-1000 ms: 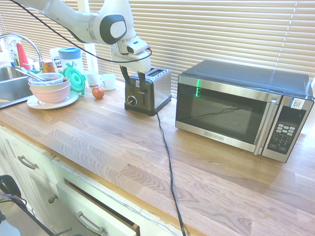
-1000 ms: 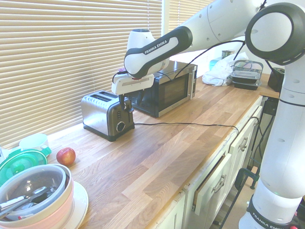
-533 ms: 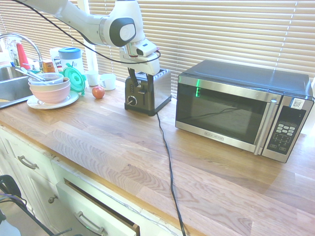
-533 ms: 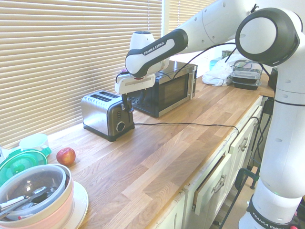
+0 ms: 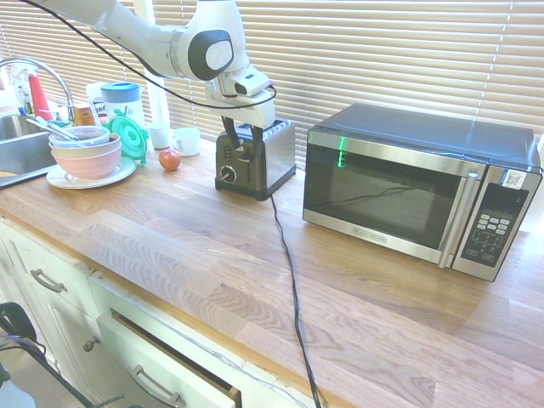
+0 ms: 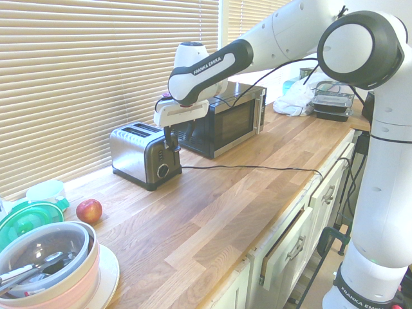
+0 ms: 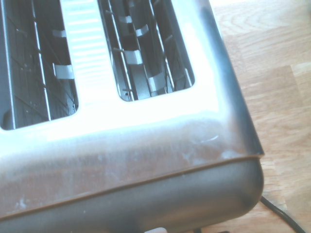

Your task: Press the toaster

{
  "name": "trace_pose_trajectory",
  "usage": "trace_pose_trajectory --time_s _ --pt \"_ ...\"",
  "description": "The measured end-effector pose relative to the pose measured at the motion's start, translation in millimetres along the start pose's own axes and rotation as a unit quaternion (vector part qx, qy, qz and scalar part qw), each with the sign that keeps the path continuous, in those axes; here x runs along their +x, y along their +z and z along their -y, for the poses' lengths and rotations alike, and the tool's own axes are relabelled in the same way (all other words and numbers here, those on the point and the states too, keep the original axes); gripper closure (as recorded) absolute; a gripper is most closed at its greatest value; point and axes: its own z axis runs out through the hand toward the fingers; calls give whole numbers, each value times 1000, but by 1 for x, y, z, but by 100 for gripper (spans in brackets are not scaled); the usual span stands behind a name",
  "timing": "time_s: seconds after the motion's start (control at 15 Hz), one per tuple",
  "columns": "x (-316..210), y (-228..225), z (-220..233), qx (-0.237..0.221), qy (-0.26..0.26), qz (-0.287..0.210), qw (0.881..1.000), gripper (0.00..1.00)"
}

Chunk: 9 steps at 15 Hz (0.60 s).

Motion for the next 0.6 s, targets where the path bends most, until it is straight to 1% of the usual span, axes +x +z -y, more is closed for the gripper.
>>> trace_pose_trajectory --time_s 0.6 --pt "-3 -2 4 1 -5 -2 1000 100"
